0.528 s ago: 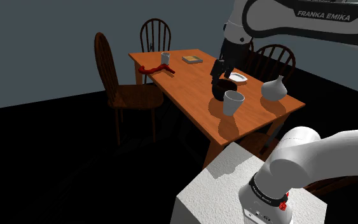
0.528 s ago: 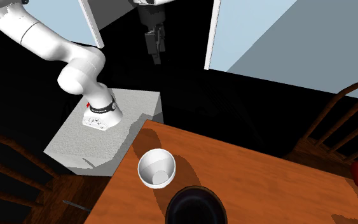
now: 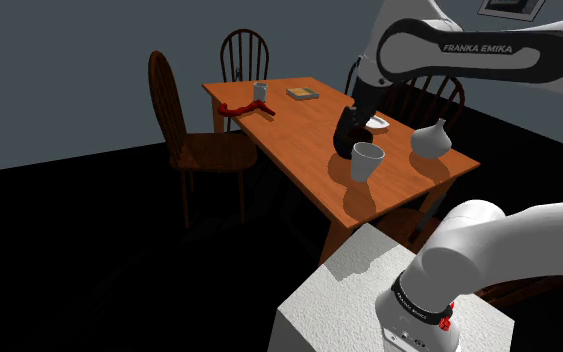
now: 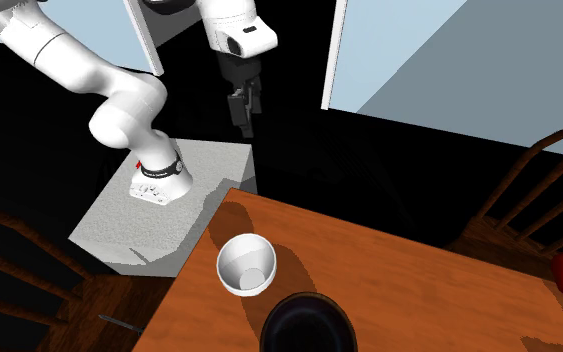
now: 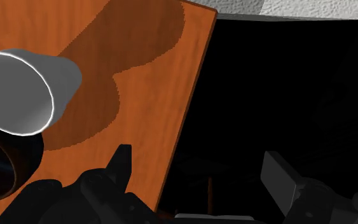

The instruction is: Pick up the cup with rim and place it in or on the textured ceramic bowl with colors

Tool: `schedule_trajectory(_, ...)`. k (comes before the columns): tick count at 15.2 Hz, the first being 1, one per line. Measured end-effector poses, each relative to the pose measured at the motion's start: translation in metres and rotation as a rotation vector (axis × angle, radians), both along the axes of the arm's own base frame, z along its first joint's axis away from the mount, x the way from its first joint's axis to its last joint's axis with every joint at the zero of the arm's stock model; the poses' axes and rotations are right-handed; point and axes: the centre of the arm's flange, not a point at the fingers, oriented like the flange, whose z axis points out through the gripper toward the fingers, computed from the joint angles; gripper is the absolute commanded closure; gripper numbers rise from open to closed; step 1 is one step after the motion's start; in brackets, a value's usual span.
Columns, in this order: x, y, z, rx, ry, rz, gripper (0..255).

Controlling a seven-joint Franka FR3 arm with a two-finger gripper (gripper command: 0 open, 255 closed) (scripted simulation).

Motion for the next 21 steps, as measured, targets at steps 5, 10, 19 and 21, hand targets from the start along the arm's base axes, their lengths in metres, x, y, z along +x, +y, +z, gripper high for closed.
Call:
schedule_trajectory(5,0.005,-0.053,-0.038,0.001,-0.011,-0.024,0)
schedule_trajectory(10,0.009,-0.108,-0.079,0.002,-0.022,-0.047,0)
schedule_trajectory(19,0.013,-0.188,-0.142,0.004,-0.039,-0.083,0)
schedule_trajectory(21,0.015,-0.19,-0.155,0.003,-0.039,-0.084,0)
